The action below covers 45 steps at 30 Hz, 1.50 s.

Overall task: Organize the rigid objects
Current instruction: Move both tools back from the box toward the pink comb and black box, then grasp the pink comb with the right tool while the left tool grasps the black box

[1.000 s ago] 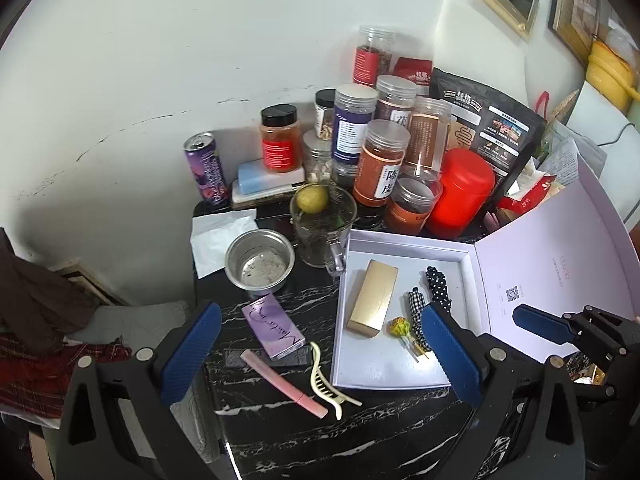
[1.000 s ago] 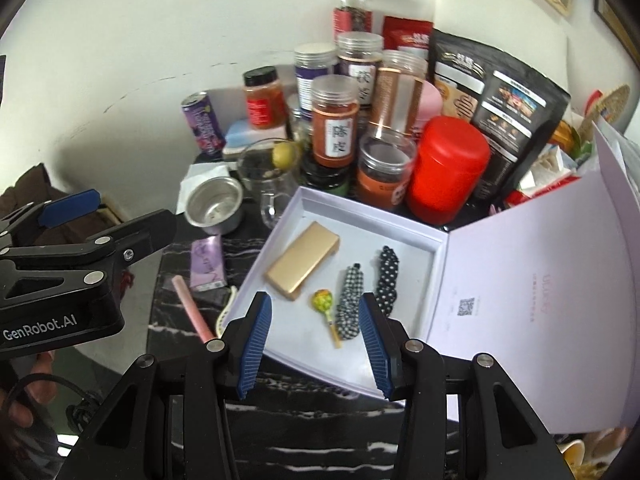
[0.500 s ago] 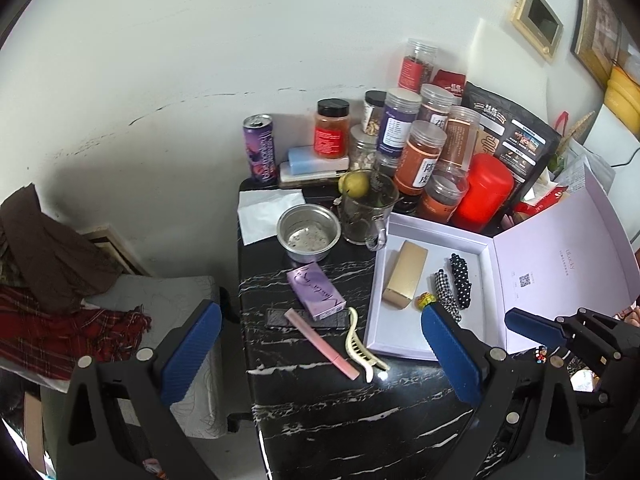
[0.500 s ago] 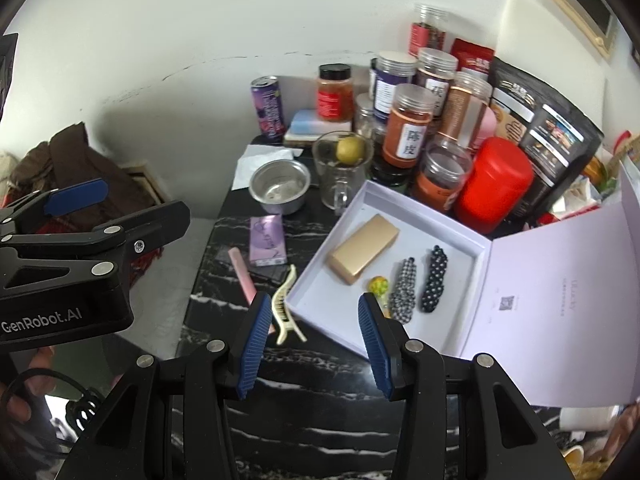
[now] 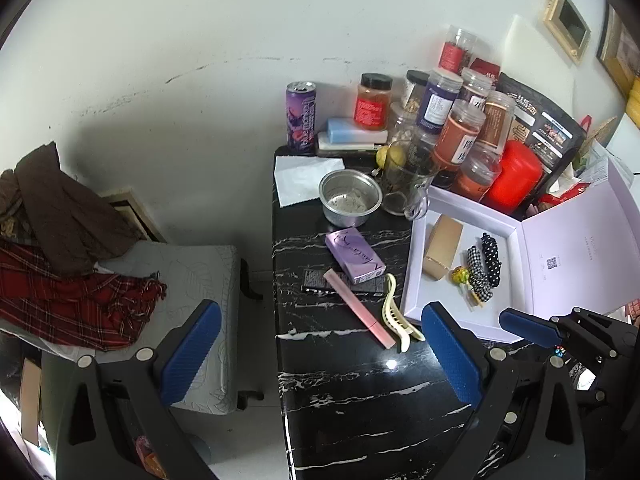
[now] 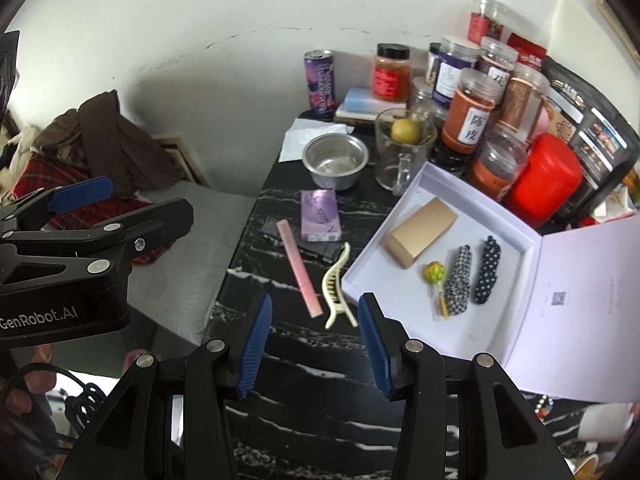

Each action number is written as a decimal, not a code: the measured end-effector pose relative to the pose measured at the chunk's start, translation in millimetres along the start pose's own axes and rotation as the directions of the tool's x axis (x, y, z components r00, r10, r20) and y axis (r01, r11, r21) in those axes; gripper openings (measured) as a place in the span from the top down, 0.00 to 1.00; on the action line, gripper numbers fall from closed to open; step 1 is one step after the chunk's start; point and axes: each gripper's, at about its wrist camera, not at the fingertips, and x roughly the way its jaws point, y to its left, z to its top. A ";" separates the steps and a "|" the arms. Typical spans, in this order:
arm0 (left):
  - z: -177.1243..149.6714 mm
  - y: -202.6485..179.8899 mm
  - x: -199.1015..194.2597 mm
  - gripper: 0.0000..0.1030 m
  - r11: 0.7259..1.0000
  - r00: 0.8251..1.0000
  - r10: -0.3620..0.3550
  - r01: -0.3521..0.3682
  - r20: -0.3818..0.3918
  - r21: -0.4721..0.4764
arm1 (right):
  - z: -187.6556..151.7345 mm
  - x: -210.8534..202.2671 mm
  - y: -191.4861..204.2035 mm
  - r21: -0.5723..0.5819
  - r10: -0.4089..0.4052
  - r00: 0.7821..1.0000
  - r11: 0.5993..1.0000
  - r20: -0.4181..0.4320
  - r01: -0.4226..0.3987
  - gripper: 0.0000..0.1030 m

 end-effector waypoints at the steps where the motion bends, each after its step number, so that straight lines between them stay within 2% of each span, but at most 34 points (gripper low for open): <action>1: -1.4 2.0 2.7 0.01 1.000 1.000 0.000 0.000 -0.007 -0.005 | -1.1 3.1 1.0 -0.001 0.007 1.000 1.000 -0.004 -0.007 0.56; 14: -25.1 30.1 45.1 0.01 0.997 0.997 0.008 -0.014 -0.078 -0.074 | -6.9 48.7 11.9 -0.050 0.091 0.994 0.994 -0.056 -0.094 0.56; 21: -32.3 47.6 66.5 0.01 0.994 0.996 0.020 -0.029 -0.089 -0.105 | -3.5 83.6 20.3 -0.092 0.137 0.987 0.985 -0.088 -0.145 0.57; 26: -36.1 59.3 85.8 0.01 0.992 0.994 0.015 -0.029 -0.113 -0.126 | 3.8 108.6 23.6 -0.116 0.166 0.981 0.977 -0.096 -0.177 0.63; 31: -35.7 68.0 103.8 0.01 0.990 0.991 0.023 -0.041 -0.133 -0.135 | 11.4 139.1 24.3 -0.125 0.147 0.981 0.979 -0.128 -0.163 0.70; 33: -34.9 70.8 109.9 0.01 0.990 0.990 0.022 -0.041 -0.138 -0.138 | 13.6 149.1 24.5 -0.130 0.103 0.983 0.984 -0.152 -0.123 0.71; 39: -31.8 74.6 127.1 0.01 0.990 0.988 0.019 -0.040 -0.150 -0.134 | 18.3 171.3 30.0 -0.174 0.085 0.979 0.978 -0.184 -0.117 0.75; 45: -29.9 75.7 135.6 0.01 0.990 0.988 0.007 -0.029 -0.155 -0.137 | 21.3 175.2 36.7 -0.236 0.019 0.987 0.970 -0.159 -0.057 0.75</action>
